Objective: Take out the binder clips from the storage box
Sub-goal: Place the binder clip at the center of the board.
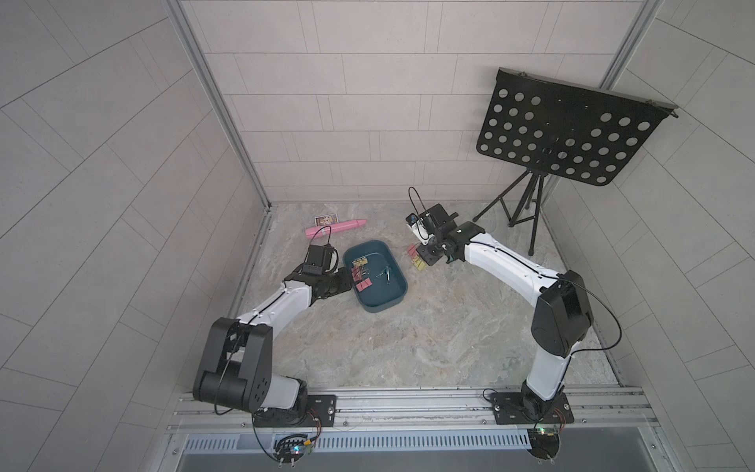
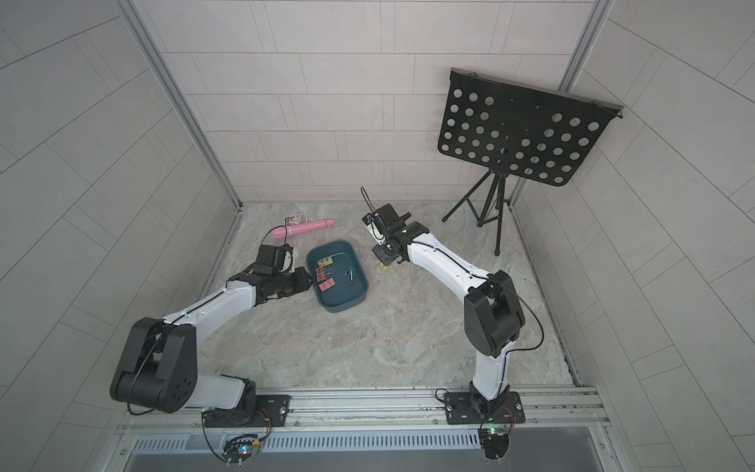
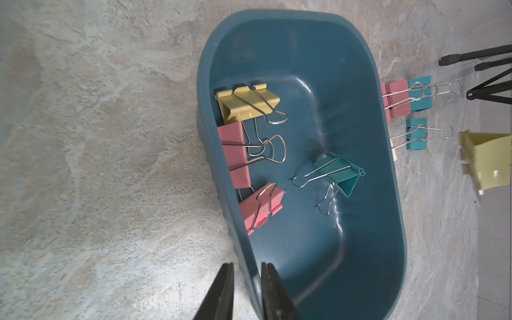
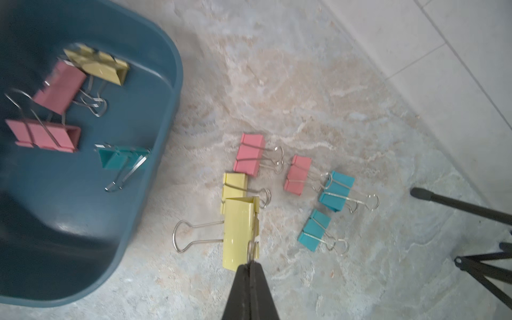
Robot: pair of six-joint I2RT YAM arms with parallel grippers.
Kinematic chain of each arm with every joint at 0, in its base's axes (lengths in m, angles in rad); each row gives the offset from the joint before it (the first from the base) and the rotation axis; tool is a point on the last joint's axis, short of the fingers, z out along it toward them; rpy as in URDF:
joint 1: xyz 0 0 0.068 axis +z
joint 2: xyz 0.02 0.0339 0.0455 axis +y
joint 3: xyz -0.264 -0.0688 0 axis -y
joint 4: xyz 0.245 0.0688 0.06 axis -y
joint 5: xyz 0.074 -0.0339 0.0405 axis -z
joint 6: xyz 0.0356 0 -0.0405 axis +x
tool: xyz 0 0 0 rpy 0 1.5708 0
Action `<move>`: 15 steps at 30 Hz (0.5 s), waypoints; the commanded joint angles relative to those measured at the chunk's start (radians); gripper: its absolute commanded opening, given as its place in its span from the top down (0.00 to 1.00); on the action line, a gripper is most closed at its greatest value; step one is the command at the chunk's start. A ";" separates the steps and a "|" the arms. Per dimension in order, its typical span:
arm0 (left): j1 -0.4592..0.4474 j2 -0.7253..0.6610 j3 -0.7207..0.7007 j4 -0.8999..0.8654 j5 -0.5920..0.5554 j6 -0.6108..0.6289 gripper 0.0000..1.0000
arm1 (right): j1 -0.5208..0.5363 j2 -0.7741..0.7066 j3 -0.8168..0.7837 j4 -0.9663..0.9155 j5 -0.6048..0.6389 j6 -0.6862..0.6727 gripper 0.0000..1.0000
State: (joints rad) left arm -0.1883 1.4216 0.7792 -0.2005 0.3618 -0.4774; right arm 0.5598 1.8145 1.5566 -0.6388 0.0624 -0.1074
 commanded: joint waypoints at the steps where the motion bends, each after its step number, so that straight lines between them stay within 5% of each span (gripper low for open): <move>1: -0.002 -0.022 -0.014 -0.022 -0.008 0.016 0.73 | 0.001 -0.051 -0.054 0.025 0.052 0.023 1.00; 15: -0.002 -0.020 -0.017 -0.018 -0.009 0.014 0.73 | 0.009 -0.021 -0.144 0.080 0.088 0.024 1.00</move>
State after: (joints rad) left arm -0.1883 1.4208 0.7746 -0.2008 0.3614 -0.4774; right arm 0.5625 1.8061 1.4200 -0.5793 0.1173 -0.0925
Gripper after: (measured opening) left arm 0.268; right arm 0.048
